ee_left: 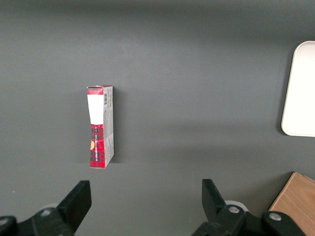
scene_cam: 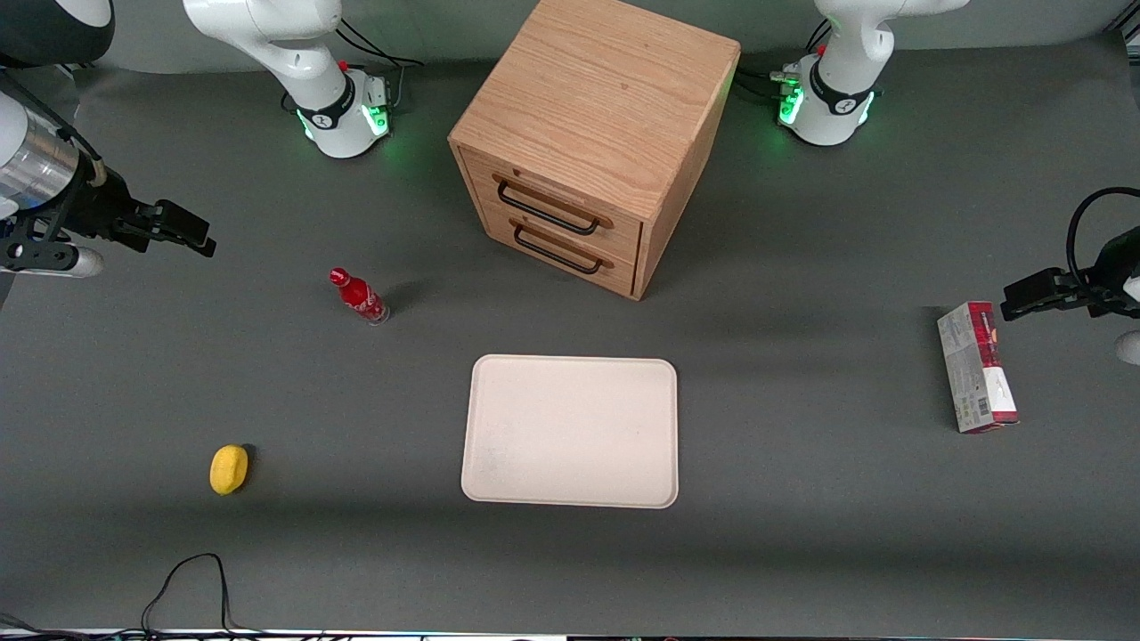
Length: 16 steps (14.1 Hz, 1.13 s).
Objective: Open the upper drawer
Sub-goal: 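Move the right gripper to the upper drawer's black handle and hook it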
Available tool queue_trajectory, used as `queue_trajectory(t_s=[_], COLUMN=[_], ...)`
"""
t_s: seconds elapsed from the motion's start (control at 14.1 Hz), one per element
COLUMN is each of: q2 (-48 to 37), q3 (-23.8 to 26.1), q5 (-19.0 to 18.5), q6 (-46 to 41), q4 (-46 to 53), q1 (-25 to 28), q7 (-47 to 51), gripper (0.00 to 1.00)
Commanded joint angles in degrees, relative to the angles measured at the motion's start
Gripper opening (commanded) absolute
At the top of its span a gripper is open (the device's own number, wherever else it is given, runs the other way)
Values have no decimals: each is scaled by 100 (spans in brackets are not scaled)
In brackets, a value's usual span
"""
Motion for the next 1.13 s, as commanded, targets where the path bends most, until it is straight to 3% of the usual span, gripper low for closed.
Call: queue_trajectory(t_s=[0.0,0.42,0.57,1.06], q2=[-2,567,744,1220], q3=[-8,158,570,2107], q5=[-94,45,239,169], q6=[146,173,164,76], q4=[7,585,850,1369], q1=[-8,62,106,194], q7=[71,-121,-26,-577], gripper=[100,100,100,100])
